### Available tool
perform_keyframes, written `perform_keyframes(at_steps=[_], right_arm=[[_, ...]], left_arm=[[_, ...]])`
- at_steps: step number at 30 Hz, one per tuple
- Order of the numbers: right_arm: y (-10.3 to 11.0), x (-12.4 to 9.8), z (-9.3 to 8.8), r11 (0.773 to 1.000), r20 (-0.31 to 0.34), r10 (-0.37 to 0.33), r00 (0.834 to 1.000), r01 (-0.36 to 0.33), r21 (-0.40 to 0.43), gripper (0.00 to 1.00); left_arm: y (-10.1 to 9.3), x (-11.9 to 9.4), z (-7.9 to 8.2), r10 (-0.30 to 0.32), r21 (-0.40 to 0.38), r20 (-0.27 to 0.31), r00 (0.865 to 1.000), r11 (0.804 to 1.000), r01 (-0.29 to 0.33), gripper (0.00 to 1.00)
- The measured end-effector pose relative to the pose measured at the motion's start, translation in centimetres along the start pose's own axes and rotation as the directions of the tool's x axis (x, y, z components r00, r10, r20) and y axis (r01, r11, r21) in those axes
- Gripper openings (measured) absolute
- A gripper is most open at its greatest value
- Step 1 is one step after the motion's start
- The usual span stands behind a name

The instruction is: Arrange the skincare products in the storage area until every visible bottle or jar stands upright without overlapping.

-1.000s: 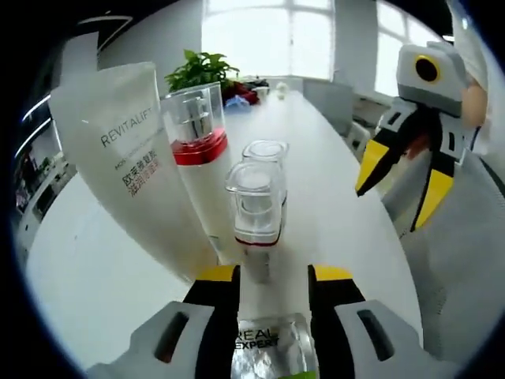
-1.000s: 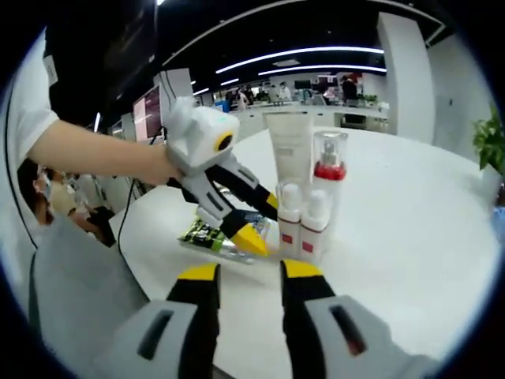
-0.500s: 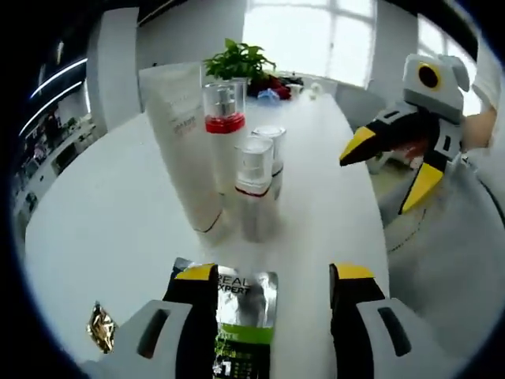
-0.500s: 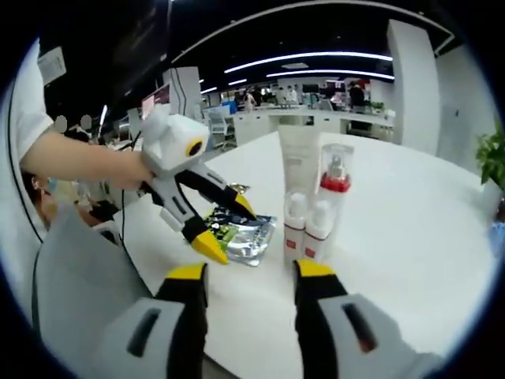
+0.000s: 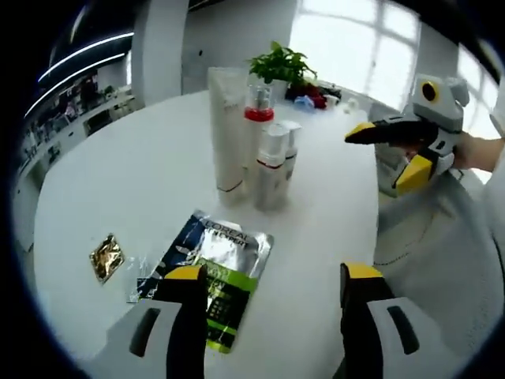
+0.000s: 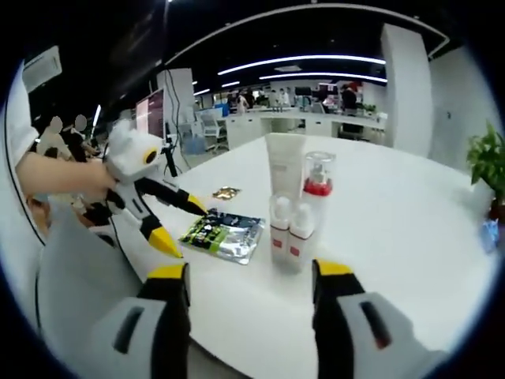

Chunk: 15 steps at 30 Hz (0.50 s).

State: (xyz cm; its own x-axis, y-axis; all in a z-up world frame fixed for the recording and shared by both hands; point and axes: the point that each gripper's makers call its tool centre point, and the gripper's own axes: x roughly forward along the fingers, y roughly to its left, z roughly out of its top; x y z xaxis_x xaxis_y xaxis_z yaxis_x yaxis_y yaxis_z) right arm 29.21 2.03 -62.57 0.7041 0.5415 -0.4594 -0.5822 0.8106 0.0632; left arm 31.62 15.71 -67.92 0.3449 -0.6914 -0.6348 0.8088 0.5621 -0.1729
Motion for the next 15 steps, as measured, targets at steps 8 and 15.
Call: perform_keyframes(at_steps=[8,15], right_arm=[[-0.5,-1.3,0.0,0.999,0.014,-0.019,1.0,0.018,0.036,0.66],[-0.4,-1.8,0.6,0.998,0.036,-0.009,0.999,0.006,0.067,0.67]], left_arm=[[-0.7,-2.4,-1.2,0.059,-0.059,0.02,0.998,0.997,-0.058,0.72],[-0.5,-4.9,-2.2,0.139,-0.13,0.05,0.989,0.983,-0.132,0.77]])
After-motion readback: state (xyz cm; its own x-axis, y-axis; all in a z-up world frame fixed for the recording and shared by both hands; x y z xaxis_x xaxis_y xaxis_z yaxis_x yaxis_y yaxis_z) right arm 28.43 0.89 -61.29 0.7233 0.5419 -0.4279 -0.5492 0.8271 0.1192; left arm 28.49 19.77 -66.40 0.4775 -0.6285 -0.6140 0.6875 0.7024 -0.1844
